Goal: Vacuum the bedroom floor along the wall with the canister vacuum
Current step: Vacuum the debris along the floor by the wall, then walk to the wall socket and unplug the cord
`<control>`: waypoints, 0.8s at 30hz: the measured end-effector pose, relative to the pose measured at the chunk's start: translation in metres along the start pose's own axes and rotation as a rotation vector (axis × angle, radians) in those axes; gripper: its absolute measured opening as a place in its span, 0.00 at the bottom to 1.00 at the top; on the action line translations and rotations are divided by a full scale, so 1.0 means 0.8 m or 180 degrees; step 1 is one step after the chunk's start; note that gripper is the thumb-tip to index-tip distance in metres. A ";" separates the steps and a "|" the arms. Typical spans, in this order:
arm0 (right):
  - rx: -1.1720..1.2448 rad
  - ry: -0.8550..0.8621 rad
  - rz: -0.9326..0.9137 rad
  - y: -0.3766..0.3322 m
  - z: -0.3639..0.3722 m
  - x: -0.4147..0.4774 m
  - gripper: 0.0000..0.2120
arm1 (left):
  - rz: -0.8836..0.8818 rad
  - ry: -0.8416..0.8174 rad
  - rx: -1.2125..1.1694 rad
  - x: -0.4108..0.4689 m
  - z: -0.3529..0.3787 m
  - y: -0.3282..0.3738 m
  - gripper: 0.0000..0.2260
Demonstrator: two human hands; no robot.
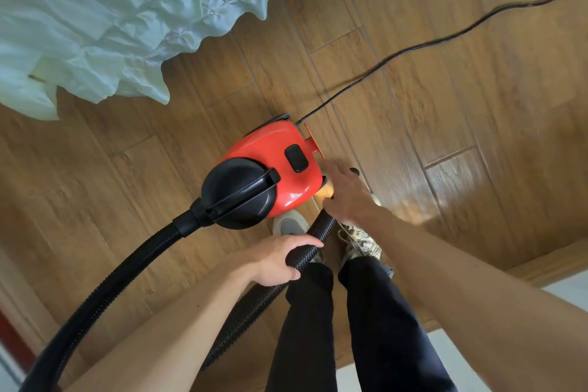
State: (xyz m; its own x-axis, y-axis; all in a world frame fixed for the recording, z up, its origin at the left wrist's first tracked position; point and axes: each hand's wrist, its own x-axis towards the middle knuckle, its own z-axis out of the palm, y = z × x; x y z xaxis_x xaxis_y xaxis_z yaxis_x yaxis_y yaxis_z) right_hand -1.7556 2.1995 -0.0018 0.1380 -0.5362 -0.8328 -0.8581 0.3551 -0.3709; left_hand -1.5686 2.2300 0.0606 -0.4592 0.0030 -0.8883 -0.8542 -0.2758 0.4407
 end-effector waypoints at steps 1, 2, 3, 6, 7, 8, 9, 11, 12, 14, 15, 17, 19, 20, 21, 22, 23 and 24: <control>0.0053 0.0061 0.0213 0.017 0.006 -0.009 0.40 | 0.0008 0.0006 -0.0001 0.000 0.001 0.000 0.29; 0.0104 0.0051 0.0399 0.032 0.014 -0.019 0.39 | 0.0012 0.0007 -0.0004 0.001 0.002 0.000 0.29; 0.0240 0.0013 0.0554 0.044 0.023 -0.027 0.37 | 0.0024 0.0009 0.0005 0.002 0.003 0.000 0.29; 0.1293 -0.0096 0.0933 0.057 0.048 -0.049 0.35 | 0.0017 -0.0021 0.0027 0.004 0.008 0.003 0.30; 0.1728 -0.0124 0.1036 0.056 0.056 -0.054 0.35 | 0.0036 -0.0017 0.0038 0.006 0.010 0.004 0.30; 0.2118 -0.0157 0.1124 0.054 0.063 -0.057 0.35 | 0.0046 -0.0019 0.0045 0.007 0.011 0.005 0.30; 0.2428 -0.0185 0.1192 0.052 0.070 -0.059 0.35 | 0.0067 -0.0016 0.0061 0.008 0.013 0.005 0.30; 0.2861 -0.0218 0.1300 0.049 0.080 -0.058 0.35 | 0.0075 -0.0033 0.0045 0.012 0.016 0.004 0.31; 0.3058 -0.0236 0.1355 0.048 0.083 -0.057 0.35 | 0.0072 -0.0057 0.0041 0.014 0.017 0.003 0.31; 0.3448 -0.0283 0.1422 0.047 0.086 -0.055 0.37 | 0.0064 -0.0102 0.0100 0.017 0.020 0.000 0.31; 0.3613 -0.0314 0.1430 0.048 0.087 -0.053 0.38 | 0.0070 -0.0097 0.0126 0.017 0.021 -0.002 0.31; 0.3823 -0.0424 0.1419 0.052 0.085 -0.049 0.40 | 0.0066 -0.0070 0.0193 0.020 0.024 -0.006 0.31; 0.3885 -0.0497 0.1411 0.057 0.085 -0.047 0.42 | 0.0051 -0.0052 0.0245 0.022 0.028 -0.007 0.31; 0.3897 -0.0507 0.1391 0.060 0.085 -0.046 0.43 | 0.0050 -0.0033 0.0269 0.024 0.030 -0.008 0.31; 0.3906 -0.0497 0.1366 0.062 0.085 -0.046 0.42 | 0.0054 -0.0013 0.0292 0.027 0.033 -0.008 0.31; 0.3899 -0.0459 0.1339 0.065 0.086 -0.045 0.42 | 0.0047 0.0004 0.0315 0.030 0.036 -0.006 0.32; 0.3882 -0.0395 0.1313 0.069 0.087 -0.044 0.41 | 0.0045 0.0016 0.0345 0.035 0.038 -0.004 0.32; 0.3859 -0.0314 0.1300 0.073 0.088 -0.043 0.40 | 0.0026 0.0007 0.0371 0.041 0.041 -0.001 0.32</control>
State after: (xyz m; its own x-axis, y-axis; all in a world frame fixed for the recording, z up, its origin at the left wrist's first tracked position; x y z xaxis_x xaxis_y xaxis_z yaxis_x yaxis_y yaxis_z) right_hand -1.7758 2.2924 -0.0237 0.0531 -0.1839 -0.9815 0.1429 0.9742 -0.1748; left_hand -1.5907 2.2617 0.0354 -0.4659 -0.0009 -0.8848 -0.8730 -0.1623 0.4599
